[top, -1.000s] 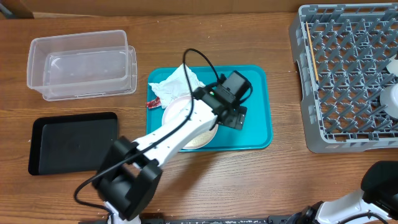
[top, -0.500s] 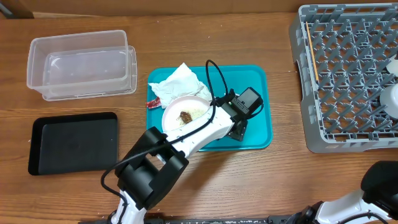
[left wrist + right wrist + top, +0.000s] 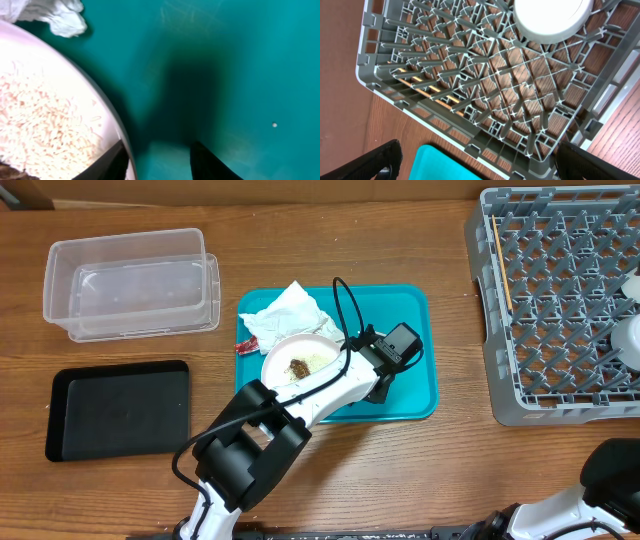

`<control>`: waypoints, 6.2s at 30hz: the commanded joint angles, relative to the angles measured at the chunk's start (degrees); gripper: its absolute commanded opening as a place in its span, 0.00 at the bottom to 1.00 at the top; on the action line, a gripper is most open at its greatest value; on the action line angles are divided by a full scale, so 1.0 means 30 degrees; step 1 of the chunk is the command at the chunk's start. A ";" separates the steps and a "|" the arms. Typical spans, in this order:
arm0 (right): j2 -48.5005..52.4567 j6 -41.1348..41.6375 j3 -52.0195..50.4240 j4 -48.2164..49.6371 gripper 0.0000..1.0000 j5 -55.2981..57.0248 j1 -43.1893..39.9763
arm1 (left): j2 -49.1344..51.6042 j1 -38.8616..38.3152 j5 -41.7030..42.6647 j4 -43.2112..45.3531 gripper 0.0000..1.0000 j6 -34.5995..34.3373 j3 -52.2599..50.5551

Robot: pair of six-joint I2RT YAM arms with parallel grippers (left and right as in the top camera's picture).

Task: Sort waste into correct bins and load items into the dishwasher
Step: 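Grasp the white plate rim with the left gripper, then lift the plate and carry it left over the black tray, then tilt the plate to dump rice and mushroom onto the black tray, then carry the empty plate right and set it on the teal tray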

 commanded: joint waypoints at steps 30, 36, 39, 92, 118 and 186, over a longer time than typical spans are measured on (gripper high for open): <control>-0.0102 0.0080 0.0087 0.0066 1.00 -0.0080 -0.0051 | 0.0561 -0.0226 -0.3570 -0.8597 0.04 -0.1552 0.6863; -0.0102 0.0080 0.0087 0.0066 1.00 -0.0080 -0.0051 | 0.0561 -0.0095 -0.4051 -1.0404 0.04 -0.2237 0.8080; -0.0102 0.0080 0.0087 0.0066 1.00 -0.0080 -0.0051 | 0.0444 0.0219 -0.5013 -1.1978 0.04 -0.3439 0.8845; -0.0102 0.0080 0.0087 0.0066 1.00 -0.0080 -0.0051 | -0.3315 2.1121 0.6790 -1.2772 0.04 -0.3024 0.9653; -0.0102 0.0080 0.0087 0.0066 1.00 -0.0080 -0.0051 | -0.3315 2.6520 1.7340 -1.1613 0.04 0.1719 0.6368; -0.0102 0.0080 0.0087 0.0066 1.00 -0.0080 -0.0051 | -0.8415 2.2994 2.5587 -1.6866 0.04 1.1686 0.5836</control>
